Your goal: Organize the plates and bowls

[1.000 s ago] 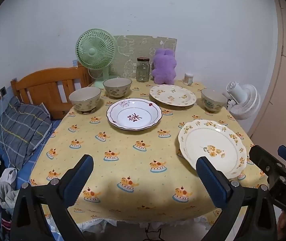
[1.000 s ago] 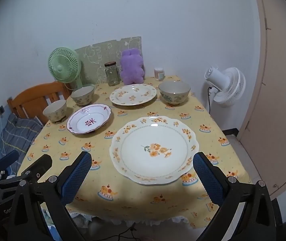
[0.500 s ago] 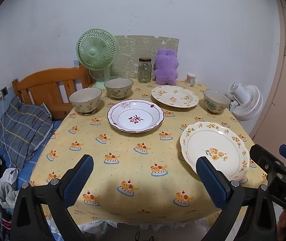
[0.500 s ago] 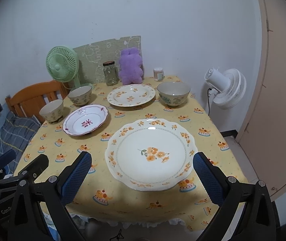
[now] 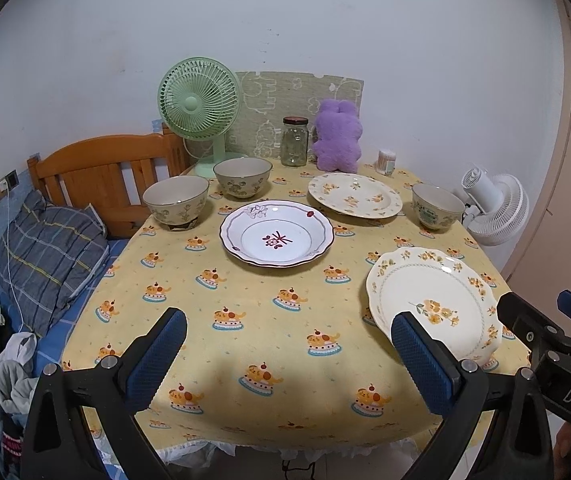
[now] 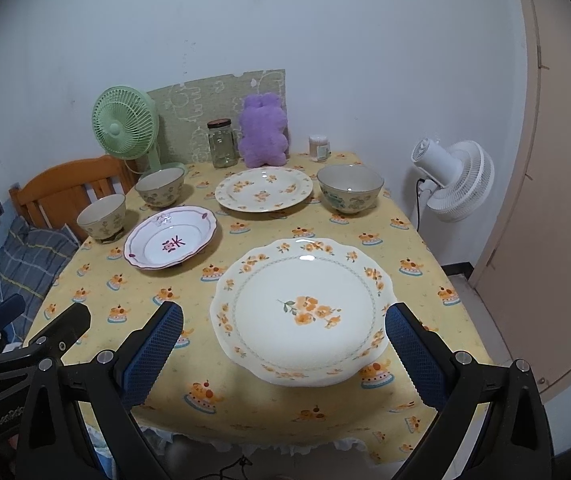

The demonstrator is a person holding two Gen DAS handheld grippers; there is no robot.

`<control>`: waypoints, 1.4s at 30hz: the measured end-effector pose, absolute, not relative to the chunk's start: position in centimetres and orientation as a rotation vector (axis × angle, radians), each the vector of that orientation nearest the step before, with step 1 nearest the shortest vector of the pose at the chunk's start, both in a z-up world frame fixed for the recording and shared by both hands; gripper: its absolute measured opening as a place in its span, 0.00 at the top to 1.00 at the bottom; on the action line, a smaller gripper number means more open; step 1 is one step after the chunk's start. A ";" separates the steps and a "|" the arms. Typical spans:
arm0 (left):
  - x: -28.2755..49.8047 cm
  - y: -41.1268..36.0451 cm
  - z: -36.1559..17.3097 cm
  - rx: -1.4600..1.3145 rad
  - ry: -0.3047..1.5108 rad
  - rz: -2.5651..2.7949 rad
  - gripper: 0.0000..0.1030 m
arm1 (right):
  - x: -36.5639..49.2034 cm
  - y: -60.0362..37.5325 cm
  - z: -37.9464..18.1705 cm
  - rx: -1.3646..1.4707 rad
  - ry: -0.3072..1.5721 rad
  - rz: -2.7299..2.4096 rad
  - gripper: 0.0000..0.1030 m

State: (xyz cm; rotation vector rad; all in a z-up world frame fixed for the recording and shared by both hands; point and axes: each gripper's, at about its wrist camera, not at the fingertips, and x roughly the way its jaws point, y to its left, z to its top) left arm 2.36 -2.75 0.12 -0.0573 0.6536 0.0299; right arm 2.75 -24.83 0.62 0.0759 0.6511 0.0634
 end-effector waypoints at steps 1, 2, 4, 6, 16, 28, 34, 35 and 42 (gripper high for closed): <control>2.4 -2.8 0.1 -0.057 0.654 0.029 0.00 | 2.8 -24.8 0.6 0.076 0.650 0.062 0.01; 2.4 -2.8 0.1 -0.057 0.654 0.029 0.00 | 2.8 -24.9 0.7 0.076 0.651 0.062 0.01; 2.4 -2.7 0.1 -0.055 0.653 0.028 0.00 | 2.8 -24.9 0.6 0.077 0.651 0.061 0.01; 2.4 -2.8 0.2 -0.055 0.651 0.028 0.00 | 2.8 -24.9 0.6 0.078 0.650 0.058 0.01; 2.3 -3.1 0.1 -0.051 0.648 0.025 0.00 | 2.6 -25.1 0.6 0.078 0.649 0.058 0.01; 2.4 -3.1 0.1 -0.051 0.647 0.024 0.00 | 2.4 -25.2 0.6 0.078 0.647 0.058 0.01; 2.4 -3.1 0.1 -0.052 0.647 0.024 0.00 | 2.4 -25.2 0.7 0.076 0.646 0.056 0.01; 2.4 -3.2 0.1 -0.053 0.646 0.025 0.00 | 2.4 -25.2 0.7 0.075 0.646 0.056 0.01; 2.4 -3.2 0.0 -0.051 0.648 0.022 0.00 | 1.6 -24.8 1.1 0.061 0.643 0.048 0.01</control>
